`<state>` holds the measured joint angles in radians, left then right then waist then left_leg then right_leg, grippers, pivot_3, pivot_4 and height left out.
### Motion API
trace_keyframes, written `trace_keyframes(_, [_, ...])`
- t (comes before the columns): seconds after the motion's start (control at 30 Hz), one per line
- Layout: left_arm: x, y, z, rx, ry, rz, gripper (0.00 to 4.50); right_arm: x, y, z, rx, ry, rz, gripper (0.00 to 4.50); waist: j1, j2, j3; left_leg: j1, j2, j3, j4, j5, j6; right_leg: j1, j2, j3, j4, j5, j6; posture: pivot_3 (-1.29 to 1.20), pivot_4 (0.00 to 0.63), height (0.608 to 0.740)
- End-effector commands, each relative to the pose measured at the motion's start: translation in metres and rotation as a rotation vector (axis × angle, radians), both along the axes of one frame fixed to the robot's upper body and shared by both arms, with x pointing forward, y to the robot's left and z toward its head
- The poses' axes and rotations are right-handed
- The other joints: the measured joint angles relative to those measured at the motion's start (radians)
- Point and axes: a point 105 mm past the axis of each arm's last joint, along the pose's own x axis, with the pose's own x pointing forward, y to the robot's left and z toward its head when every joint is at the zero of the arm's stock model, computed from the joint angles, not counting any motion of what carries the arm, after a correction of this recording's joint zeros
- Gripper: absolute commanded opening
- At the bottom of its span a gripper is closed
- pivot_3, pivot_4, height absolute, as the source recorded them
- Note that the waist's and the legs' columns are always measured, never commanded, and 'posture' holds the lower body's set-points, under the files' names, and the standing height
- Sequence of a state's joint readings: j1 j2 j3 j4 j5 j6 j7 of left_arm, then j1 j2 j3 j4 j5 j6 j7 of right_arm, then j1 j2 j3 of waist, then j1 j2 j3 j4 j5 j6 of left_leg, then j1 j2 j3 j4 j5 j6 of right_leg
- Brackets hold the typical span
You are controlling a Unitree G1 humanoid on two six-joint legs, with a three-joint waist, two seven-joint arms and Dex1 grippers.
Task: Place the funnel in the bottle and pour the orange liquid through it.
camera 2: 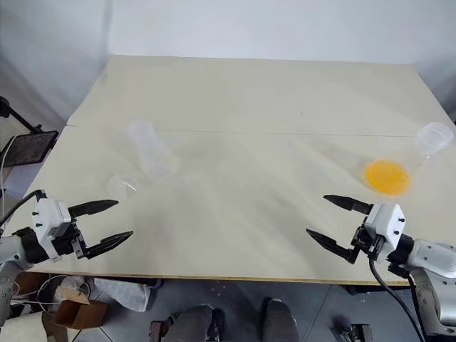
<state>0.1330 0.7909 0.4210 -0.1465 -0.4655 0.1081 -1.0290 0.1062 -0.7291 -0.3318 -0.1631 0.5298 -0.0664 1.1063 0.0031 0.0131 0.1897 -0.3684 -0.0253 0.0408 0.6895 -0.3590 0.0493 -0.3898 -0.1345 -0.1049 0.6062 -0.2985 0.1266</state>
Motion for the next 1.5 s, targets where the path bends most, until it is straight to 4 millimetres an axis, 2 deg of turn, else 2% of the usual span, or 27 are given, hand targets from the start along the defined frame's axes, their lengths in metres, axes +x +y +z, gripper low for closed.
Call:
trace_keyframes(0.03, [-0.002, -0.002, 0.009, 0.01, -0.043, -0.018, 4.47, 0.001, -0.002, 0.008, 0.006, -0.048, -0.011, 4.5, 0.002, 0.0, 0.0, 0.0, 0.0, 0.0, 0.0, 0.0, 0.0, 0.0, 0.0, 0.0, 0.0, 0.0, 0.0, 0.0, 0.15, 0.74])
trace_keyframes(0.2, [-0.002, -0.001, 0.008, -0.01, -0.032, -0.007, 4.47, 0.004, -0.001, 0.007, 0.005, -0.047, -0.007, 4.5, 0.0, 0.0, 0.0, 0.0, 0.0, 0.0, 0.0, 0.0, 0.0, 0.0, 0.0, 0.0, 0.0, 0.0, 0.0, 0.0, 0.15, 0.74])
trace_keyframes(0.4, [0.003, 0.028, 0.013, -0.05, -0.08, 0.149, 4.47, 0.013, 0.006, 0.014, 0.08, -0.047, -0.009, 4.5, -0.002, 0.0, 0.0, 0.0, 0.0, 0.0, 0.0, 0.0, 0.0, 0.0, 0.001, 0.0, 0.001, 0.0, 0.0, 0.0, 0.15, 0.74])
trace_keyframes(0.53, [-0.007, 0.052, 0.017, -0.136, -0.106, 0.287, 4.47, 0.018, 0.027, 0.023, 0.153, -0.056, 0.035, 4.5, -0.006, 0.0, 0.0, 0.0, 0.0, 0.0, 0.0, 0.0, 0.0, 0.0, 0.0, 0.0, 0.001, 0.0, 0.0, 0.0, 0.15, 0.74])
trace_keyframes(0.63, [-0.027, 0.077, 0.0, -0.217, -0.016, 0.408, 4.47, 0.023, 0.049, 0.034, 0.213, -0.073, 0.08, 4.5, -0.009, 0.0, 0.0, 0.0, 0.001, 0.0, 0.0, 0.0, 0.0, -0.001, 0.001, 0.0, 0.001, 0.0, 0.0, 0.0, 0.15, 0.74])
trace_keyframes(0.73, [-0.04, 0.104, -0.008, -0.25, -0.045, 0.553, 4.47, 0.028, 0.064, 0.04, 0.245, -0.088, 0.106, 4.5, -0.006, 0.0, 0.0, 0.0, 0.001, 0.0, 0.0, 0.0, -0.001, -0.001, 0.001, 0.0, 0.002, 0.0, 0.0, 0.0, 0.15, 0.74])
trace_keyframes(0.83, [-0.045, 0.112, -0.012, -0.271, -0.063, 0.599, 4.47, 0.034, 0.071, 0.045, 0.278, -0.103, 0.096, 4.5, 0.008, -0.002, -0.001, -0.001, 0.001, -0.001, 0.002, 0.0, -0.001, -0.001, 0.0, -0.001, 0.002, 0.0, 0.0, 0.0, 0.15, 0.74])
trace_keyframes(0.9, [-0.046, 0.111, -0.013, -0.277, -0.067, 0.601, 4.47, 0.037, 0.075, 0.046, 0.285, -0.108, 0.094, 4.5, 0.016, -0.003, -0.001, -0.001, 0.0, -0.002, 0.002, -0.001, -0.001, 0.0, -0.001, 0.0, 0.002, 0.0, 0.0, 0.0, 0.15, 0.74])
trace_keyframes(1.03, [-0.035, 0.088, -0.006, -0.303, -0.088, 0.525, 4.47, 0.039, 0.08, 0.046, 0.277, -0.115, 0.102, 4.5, 0.017, -0.002, -0.001, -0.001, -0.001, -0.002, 0.002, -0.001, -0.001, -0.001, -0.002, 0.0, 0.002, 0.0, 0.0, 0.0, 0.15, 0.74])
trace_keyframes(1.1, [-0.016, 0.067, 0.003, -0.283, -0.088, 0.444, 4.47, 0.038, 0.077, 0.044, 0.259, -0.112, 0.1, 4.5, 0.021, -0.002, -0.001, -0.001, -0.001, -0.002, 0.002, -0.001, -0.001, -0.001, -0.002, 0.0, 0.003, 0.0, 0.0, 0.0, 0.15, 0.74])
trace_keyframes(1.23, [0.04, 0.021, 0.041, -0.357, -0.125, 0.297, 4.47, 0.037, 0.061, 0.043, 0.218, -0.11, 0.058, 4.5, 0.031, -0.003, -0.001, -0.001, -0.001, -0.004, 0.006, -0.001, 0.0, 0.0, -0.001, -0.001, 0.006, 0.0, 0.0, 0.0, 0.15, 0.74])
trace_keyframes(1.33, [0.069, 0.006, 0.056, -0.369, -0.099, 0.3, 4.47, 0.036, 0.057, 0.044, 0.213, -0.108, 0.049, 4.5, 0.016, -0.004, -0.002, -0.001, -0.002, -0.003, 0.008, -0.001, 0.0, 0.0, 0.001, -0.001, 0.008, 0.0, 0.0, 0.0, 0.15, 0.74])
trace_keyframes(1.5, [0.105, -0.012, 0.067, -0.307, -0.055, 0.27, 4.47, 0.032, 0.049, 0.042, 0.179, -0.106, 0.029, 4.5, -0.007, -0.004, -0.002, 0.0, -0.003, 0.0, 0.003, -0.001, 0.0, -0.004, 0.005, -0.005, 0.014, 0.0, 0.0, 0.0, 0.15, 0.74])
